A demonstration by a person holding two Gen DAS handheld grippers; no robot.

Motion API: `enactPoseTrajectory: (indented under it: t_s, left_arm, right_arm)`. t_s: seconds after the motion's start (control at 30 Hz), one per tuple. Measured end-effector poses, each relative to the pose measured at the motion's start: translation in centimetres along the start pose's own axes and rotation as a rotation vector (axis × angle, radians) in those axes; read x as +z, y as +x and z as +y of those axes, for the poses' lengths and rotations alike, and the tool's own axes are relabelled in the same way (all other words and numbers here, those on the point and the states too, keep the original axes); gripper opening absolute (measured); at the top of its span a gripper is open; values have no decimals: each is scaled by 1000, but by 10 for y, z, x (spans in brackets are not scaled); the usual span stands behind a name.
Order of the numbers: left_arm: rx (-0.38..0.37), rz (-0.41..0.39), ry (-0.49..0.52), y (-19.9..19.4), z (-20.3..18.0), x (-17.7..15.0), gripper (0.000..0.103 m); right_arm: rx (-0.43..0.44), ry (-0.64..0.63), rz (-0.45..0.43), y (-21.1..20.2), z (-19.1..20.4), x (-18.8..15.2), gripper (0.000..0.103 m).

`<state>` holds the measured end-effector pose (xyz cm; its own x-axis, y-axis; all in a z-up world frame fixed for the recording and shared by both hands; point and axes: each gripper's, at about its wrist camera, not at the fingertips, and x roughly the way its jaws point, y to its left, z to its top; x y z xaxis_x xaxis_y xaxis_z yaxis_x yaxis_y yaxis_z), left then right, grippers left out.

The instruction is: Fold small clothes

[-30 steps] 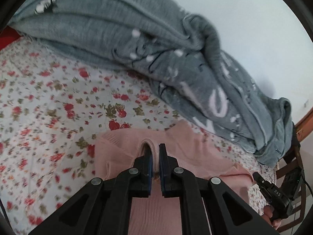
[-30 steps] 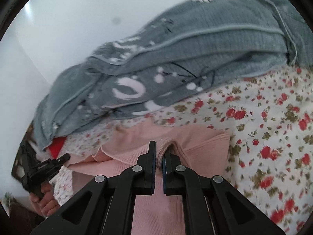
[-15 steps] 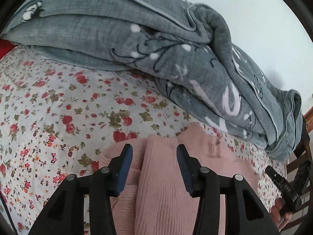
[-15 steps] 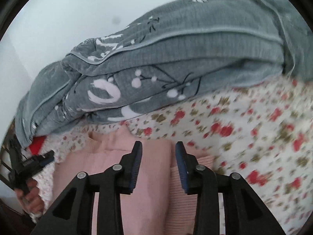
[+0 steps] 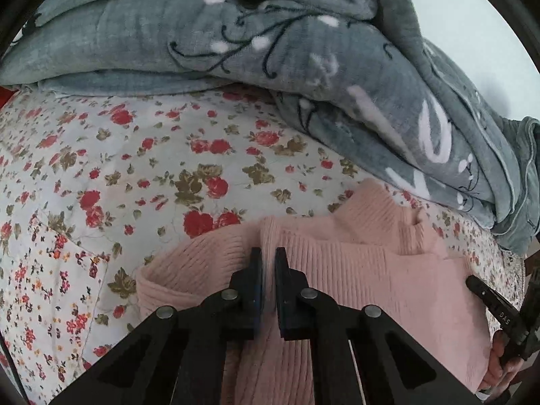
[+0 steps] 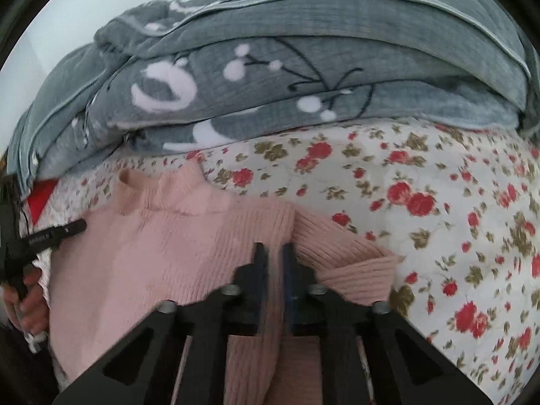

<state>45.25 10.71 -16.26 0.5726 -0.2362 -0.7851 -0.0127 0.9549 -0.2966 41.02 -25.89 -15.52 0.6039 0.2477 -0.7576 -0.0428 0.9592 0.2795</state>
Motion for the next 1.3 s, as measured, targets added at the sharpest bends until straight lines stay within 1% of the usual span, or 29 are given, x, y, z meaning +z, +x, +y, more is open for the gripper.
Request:
enactPoseTrajectory:
  t_s: [0.07,0.1,0.13,0.17,0.2,0.27,0.3,0.33,0.43,0.47,0.5,0.53,0.57,0.6,0.67,0.7,0.73,0.8,0.83,0.9,0.93,0.97,1.0,1.03,1.07,1.13,1.2,1.23,1.3]
  left_arm:
    - [-54,-66,-12,-18,5,0,7]
    - [-63,-88,-11,-25,6,0,7]
    - [-28,-95,1,-28,5,1,7]
    - [22,-87,9,-24,5,1,7]
    - [50,-79,11,-19,6,0,7]
    - [88,-24,-6,1,12,-4,7]
    - [92,-2,-19,8,14,-5,7]
    - [85,3,-27,12,16,-6,9]
    - [90,5,6,4,14,-3,13]
    - [108,6,14,-1,13,-2,15]
    - [138,-12,21,-11,12,0,23]
    - [147,-37,30,-18,9,0,33]
    - [150,-67,55,-28,4,1,39]
    - [146,-71,81,-32,-4,1,45]
    - [93,-53,108,-35,-17,3,45]
    - [34,-47,108,-34,-24,3,45]
    - [0,-46,108,-32,-29,2,45]
    - [-35,-47,124,-21,-41,-5,45]
    - [-33,-42,139,-12,-46,-11,45]
    - [3,-37,159,4,-47,-21,45]
    - [43,-34,166,16,-44,-26,45]
    - [63,-30,169,24,-41,-29,45]
    - [52,-26,165,29,-35,-30,45]
    - [27,-37,153,29,-30,-31,45]
    - [17,-51,143,27,-29,-31,45]
    - [30,-71,152,27,-30,-34,45]
    - [64,-85,179,29,-35,-39,45]
    - [76,-90,196,29,-38,-40,46]
    - [72,-85,198,32,-38,-38,46]
  right_arm:
    - [18,14,-74,-17,-1,1,5]
    - [36,16,-119,-27,-1,3,5]
    - [51,17,-168,-37,0,4,5]
    - [45,13,-186,-40,1,6,5]
    - [18,9,-180,-37,1,8,5]
    - [-49,15,-102,-14,-2,8,4]
    - [-50,34,-43,3,-7,5,4]
    - [-50,46,-12,10,-11,2,4]
    - [-37,61,-13,3,-16,5,7]
    - [-54,68,-22,-5,-16,8,9]
    - [-69,75,-44,-15,-17,10,9]
    - [-85,74,-84,-28,-16,12,9]
    - [-107,63,-113,-38,-12,15,11]
    - [-127,45,-128,-46,-6,17,12]
    - [-124,7,-134,-54,11,25,13]
    - [-104,-3,-134,-55,19,28,13]
    - [-72,-12,-132,-52,29,30,14]
    - [-19,-38,-122,-36,48,29,21]
    - [-7,-60,-107,-23,56,26,21]
    - [-55,-90,-62,7,59,17,21]
    - [-76,-87,-39,17,56,13,21]
    - [-80,-77,-12,27,51,8,21]
    - [-63,-58,9,34,43,6,19]
    - [-24,-26,-4,32,36,6,19]
    - [-6,3,-13,29,30,9,15]
    - [-22,40,-27,29,20,9,11]
    - [14,81,-23,30,12,8,7]
    - [25,97,-27,30,9,8,7]
    - [25,102,-28,30,8,8,7]
